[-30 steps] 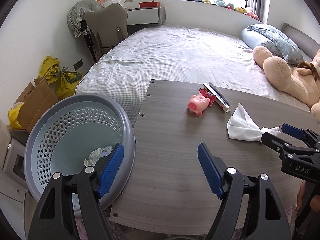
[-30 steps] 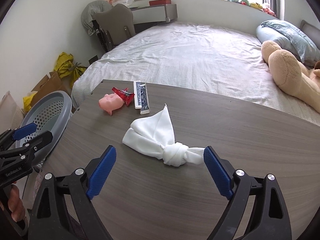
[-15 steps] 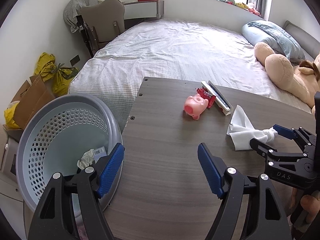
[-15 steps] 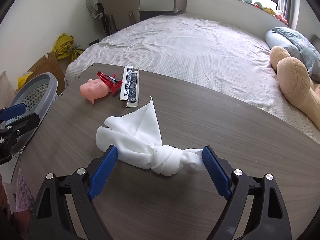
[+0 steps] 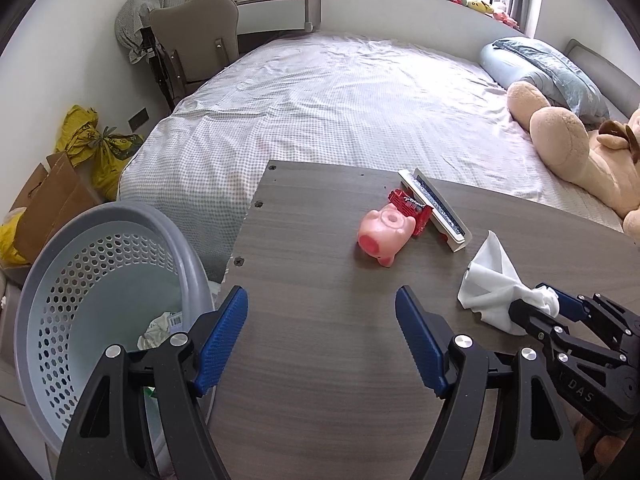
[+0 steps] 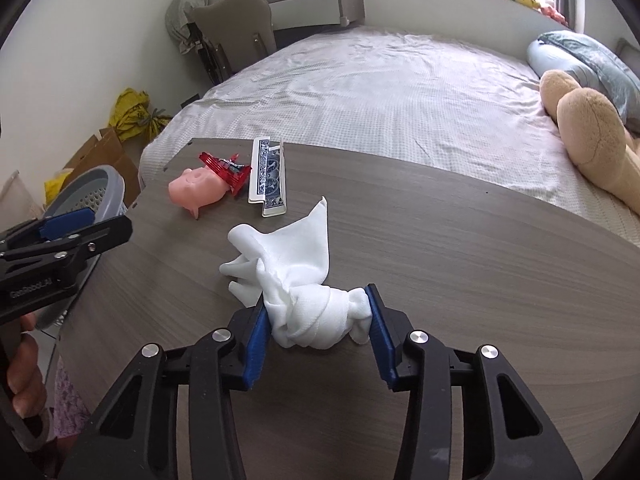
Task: Collect trash
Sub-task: 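Grasp the white knotted cloth with the right gripper, then grasp the pink pig toy with the left gripper while the right gripper holds the cloth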
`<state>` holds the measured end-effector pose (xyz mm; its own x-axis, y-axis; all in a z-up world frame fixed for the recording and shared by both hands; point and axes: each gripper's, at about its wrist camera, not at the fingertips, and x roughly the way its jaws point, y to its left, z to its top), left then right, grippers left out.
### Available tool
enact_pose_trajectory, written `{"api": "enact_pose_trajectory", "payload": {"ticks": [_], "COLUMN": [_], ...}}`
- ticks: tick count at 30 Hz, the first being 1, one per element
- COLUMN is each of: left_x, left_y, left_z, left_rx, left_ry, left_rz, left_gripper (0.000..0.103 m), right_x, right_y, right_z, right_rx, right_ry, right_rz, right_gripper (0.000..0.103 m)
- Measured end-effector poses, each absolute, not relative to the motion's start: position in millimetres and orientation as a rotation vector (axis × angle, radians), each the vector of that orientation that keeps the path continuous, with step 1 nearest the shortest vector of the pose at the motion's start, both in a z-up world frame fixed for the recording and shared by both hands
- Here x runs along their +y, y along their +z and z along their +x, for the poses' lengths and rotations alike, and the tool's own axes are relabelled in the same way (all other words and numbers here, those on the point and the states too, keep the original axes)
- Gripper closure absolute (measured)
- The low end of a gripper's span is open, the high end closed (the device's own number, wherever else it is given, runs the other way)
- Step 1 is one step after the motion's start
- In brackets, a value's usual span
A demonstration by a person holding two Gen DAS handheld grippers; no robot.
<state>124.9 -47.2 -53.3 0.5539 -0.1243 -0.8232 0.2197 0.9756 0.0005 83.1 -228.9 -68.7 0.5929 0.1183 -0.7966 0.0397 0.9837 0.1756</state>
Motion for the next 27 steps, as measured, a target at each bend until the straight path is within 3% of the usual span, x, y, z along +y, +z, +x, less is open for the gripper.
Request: {"api": "enact_pose_trajectory", "payload": {"ticks": [11,22,23,25,27], "left_x": [-79.0,-97.2,-96.7,-98.3,-98.7], "left_y": [-65.9,-76.6,-76.0,-76.7,-78.9], "left_z": [157.8,176.9,177.8,179.1,180.4], "left_rx": [0.981,0.986,0.983,0.99,1.008], "left_ry": [-0.262,-0.314,-0.316,-0.332,-0.341], "left_rz": [0.142,0.126,0.125,0.123,0.123], "left_gripper": [0.03,0.031,0.033,0.051,0.062], "right_x": [-270.4,-280.6,-280.7,-280.8,-280.9], "right_y": [-54.5,-56.9,-56.8,-56.8,-56.7], "right_z": [58.1,47.6,47.5,47.7,47.6], "right_rx": [0.871,0.866,0.866,0.866,0.865], "right_ry": [-0.022,-0.018,-0.017,-0.015,-0.015], "right_rz": [0.414,0.461,0.462,0.463,0.464], "right_gripper": [0.06,0.059,0.059,0.059,0.059]}}
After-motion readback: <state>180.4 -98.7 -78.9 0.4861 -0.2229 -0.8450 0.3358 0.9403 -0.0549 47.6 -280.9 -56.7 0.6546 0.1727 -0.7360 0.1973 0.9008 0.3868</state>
